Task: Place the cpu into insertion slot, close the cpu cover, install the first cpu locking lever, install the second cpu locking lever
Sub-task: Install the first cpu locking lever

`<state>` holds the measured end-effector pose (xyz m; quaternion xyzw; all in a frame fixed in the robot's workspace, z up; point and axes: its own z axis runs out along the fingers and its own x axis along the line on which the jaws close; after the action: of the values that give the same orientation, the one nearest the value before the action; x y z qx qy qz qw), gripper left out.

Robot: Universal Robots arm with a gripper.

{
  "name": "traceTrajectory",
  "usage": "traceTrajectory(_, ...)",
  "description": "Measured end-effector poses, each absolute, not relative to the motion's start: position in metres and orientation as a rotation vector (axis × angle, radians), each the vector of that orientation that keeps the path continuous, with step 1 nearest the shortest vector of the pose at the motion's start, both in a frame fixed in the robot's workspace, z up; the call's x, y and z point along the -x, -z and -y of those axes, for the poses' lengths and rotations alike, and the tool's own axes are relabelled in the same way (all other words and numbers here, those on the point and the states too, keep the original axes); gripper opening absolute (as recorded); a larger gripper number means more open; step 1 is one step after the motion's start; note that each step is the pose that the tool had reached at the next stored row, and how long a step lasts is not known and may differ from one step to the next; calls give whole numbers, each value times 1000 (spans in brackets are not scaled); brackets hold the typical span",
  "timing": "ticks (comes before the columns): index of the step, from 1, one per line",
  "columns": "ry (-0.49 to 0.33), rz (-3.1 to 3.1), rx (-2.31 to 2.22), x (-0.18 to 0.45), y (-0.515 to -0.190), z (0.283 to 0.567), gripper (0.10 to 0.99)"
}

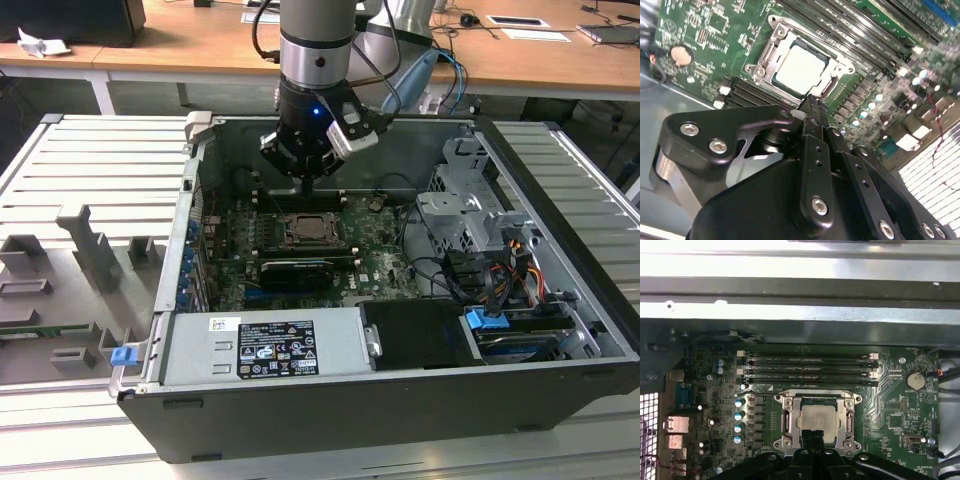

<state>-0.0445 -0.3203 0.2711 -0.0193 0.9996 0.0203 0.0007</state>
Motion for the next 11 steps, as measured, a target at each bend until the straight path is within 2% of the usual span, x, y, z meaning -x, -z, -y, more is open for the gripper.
traceTrajectory(3,-65,-3135,198,44,-271,320,106)
traceTrajectory(11,-66,-3135,168,71,-269,320,106)
